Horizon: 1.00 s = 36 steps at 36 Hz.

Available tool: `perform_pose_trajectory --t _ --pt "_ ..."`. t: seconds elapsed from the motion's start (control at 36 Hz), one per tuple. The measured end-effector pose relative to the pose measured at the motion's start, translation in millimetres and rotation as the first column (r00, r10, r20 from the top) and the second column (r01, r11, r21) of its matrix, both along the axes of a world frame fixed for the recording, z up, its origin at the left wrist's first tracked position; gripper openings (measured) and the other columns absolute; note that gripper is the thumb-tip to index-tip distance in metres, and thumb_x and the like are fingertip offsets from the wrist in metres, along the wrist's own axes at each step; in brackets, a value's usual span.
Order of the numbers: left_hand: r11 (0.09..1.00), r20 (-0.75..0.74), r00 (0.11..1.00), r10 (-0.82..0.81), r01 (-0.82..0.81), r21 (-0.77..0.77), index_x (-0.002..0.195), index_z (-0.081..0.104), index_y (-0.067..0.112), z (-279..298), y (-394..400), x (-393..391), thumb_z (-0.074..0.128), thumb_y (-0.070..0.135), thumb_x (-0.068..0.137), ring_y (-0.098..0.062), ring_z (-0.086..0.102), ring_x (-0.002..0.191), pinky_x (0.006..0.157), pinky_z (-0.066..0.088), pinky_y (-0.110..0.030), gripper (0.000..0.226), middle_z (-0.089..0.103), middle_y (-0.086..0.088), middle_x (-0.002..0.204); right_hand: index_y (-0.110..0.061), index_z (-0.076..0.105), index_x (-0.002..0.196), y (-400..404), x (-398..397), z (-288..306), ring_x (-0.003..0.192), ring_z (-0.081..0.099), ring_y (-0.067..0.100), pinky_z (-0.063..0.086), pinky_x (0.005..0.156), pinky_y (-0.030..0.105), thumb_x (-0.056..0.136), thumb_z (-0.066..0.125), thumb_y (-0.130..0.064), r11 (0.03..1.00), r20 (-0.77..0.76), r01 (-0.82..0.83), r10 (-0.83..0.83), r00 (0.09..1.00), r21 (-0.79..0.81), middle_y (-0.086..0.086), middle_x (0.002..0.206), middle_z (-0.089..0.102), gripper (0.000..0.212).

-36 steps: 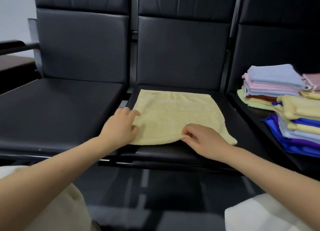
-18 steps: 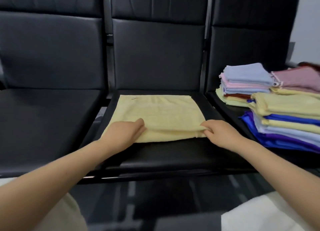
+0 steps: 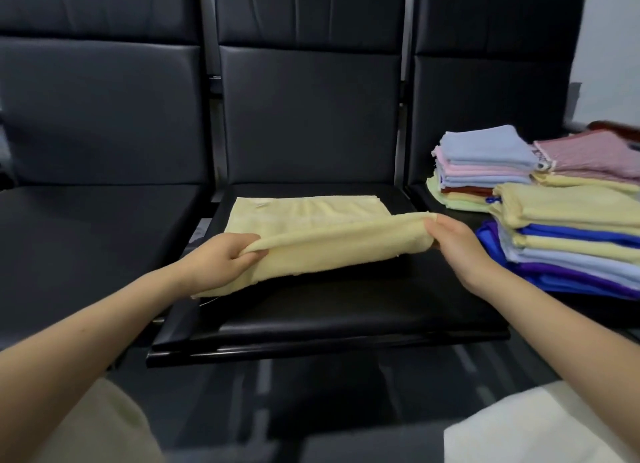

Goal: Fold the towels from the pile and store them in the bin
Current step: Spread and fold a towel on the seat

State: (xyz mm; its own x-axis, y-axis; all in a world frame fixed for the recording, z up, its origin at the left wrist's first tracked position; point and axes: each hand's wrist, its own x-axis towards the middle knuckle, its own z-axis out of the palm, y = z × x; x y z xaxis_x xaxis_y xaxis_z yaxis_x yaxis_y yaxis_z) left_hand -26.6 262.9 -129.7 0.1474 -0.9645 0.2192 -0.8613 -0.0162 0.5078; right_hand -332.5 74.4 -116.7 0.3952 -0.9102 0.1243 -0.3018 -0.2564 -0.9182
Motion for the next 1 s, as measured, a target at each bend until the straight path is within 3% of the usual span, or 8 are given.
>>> perform_pose_trajectory --t 0.11,0.22,0.42,0.53,0.69,0.81,0.89,1.0 --pt "0.995 -0.117 0.993 0.028 -0.016 0.103 0.063 0.038 0.015 2 10 -7 0.055 0.029 0.097 -0.005 0.037 0.053 0.054 0.033 -0.018 0.04 0.038 0.014 0.053 -0.012 0.054 0.134 7 -4 -5 0.116 0.048 0.015 0.033 0.093 0.026 0.104 0.04 -0.019 0.999 -0.068 0.016 -0.019 0.998 -0.047 0.002 0.126 0.055 0.034" --pt "0.978 -0.24 0.969 0.05 0.001 0.209 0.066 0.045 0.01 8 14 -11 0.064 0.031 0.092 -0.008 0.039 0.056 0.053 0.033 -0.018 0.038 0.041 0.006 0.06 -0.016 0.064 0.115 13 -3 -7 0.106 0.057 0.016 0.041 0.081 0.03 0.102 0.044 -0.02 1.0 -0.158 0.015 -0.018 0.987 -0.024 0.003 0.115 0.064 0.025" --pt "0.944 0.02 0.997 0.07 -0.073 0.321 0.072 0.05 0.009 19 -6 5 0.066 0.035 0.088 -0.01 0.044 0.059 0.06 0.038 -0.025 0.034 0.045 0.002 0.067 -0.012 0.064 0.116 -5 7 -6 0.089 0.055 0.008 0.036 0.064 0.022 0.103 0.041 -0.025 0.999 -0.259 0.008 -0.017 0.966 -0.037 0.001 0.104 0.063 0.029" --pt "0.939 0.146 0.98 0.134 -0.172 0.297 0.083 0.064 0.017 32 -26 25 0.064 0.032 0.087 -0.018 0.063 0.081 0.077 0.053 -0.038 0.016 0.065 -0.001 0.084 -0.004 0.065 0.106 -22 23 -8 0.091 0.057 0.02 0.038 0.063 0.023 0.103 0.039 -0.02 0.991 -0.246 0.081 -0.105 0.964 -0.105 0.01 0.1 0.065 0.031" --pt "0.929 0.295 0.905 0.307 -0.352 0.113 0.089 0.063 0.023 37 -60 54 0.059 0.033 0.089 -0.014 0.058 0.08 0.067 0.048 -0.033 0.012 0.063 0.005 0.085 0.009 0.062 0.102 -53 53 -12 0.098 0.059 0.035 0.04 0.073 0.035 0.101 0.039 -0.018 0.971 -0.224 0.175 -0.208 0.952 -0.161 0.022 0.102 0.065 0.035" --pt "0.882 0.262 0.845 0.466 -0.469 -0.056 0.104 0.062 0.023 11 -75 75 0.052 0.025 0.092 -0.02 0.056 0.093 0.07 0.048 -0.034 0.016 0.06 0.002 0.101 -0.007 0.058 0.09 -70 64 -20 0.088 0.053 0.022 0.035 0.071 0.031 0.101 0.041 -0.018 0.964 -0.235 0.185 -0.228 0.945 -0.189 0.007 0.093 0.059 0.023" --pt "0.851 0.337 0.804 0.49 -0.525 0.015 0.126 0.054 0.021 -9 -80 86 0.051 0.027 0.095 -0.028 0.045 0.117 0.084 0.048 -0.041 0.032 0.052 -0.007 0.121 -0.011 0.045 0.065 -82 69 -27 0.071 0.047 0.022 0.033 0.064 0.033 0.102 0.044 -0.025 0.967 -0.358 0.188 -0.24 0.902 -0.174 0.005 0.074 0.049 0.039" --pt "0.85 0.234 0.822 0.519 -0.526 -0.035 0.131 0.051 0.018 -11 -86 84 0.051 0.031 0.096 -0.03 0.041 0.121 0.09 0.046 -0.044 0.038 0.049 -0.011 0.126 -0.02 0.032 0.057 -86 68 -23 0.058 0.04 0.019 0.027 0.052 0.031 0.096 0.053 -0.038 0.977 -0.538 0.149 -0.209 0.816 -0.153 -0.002 0.058 0.036 0.048"
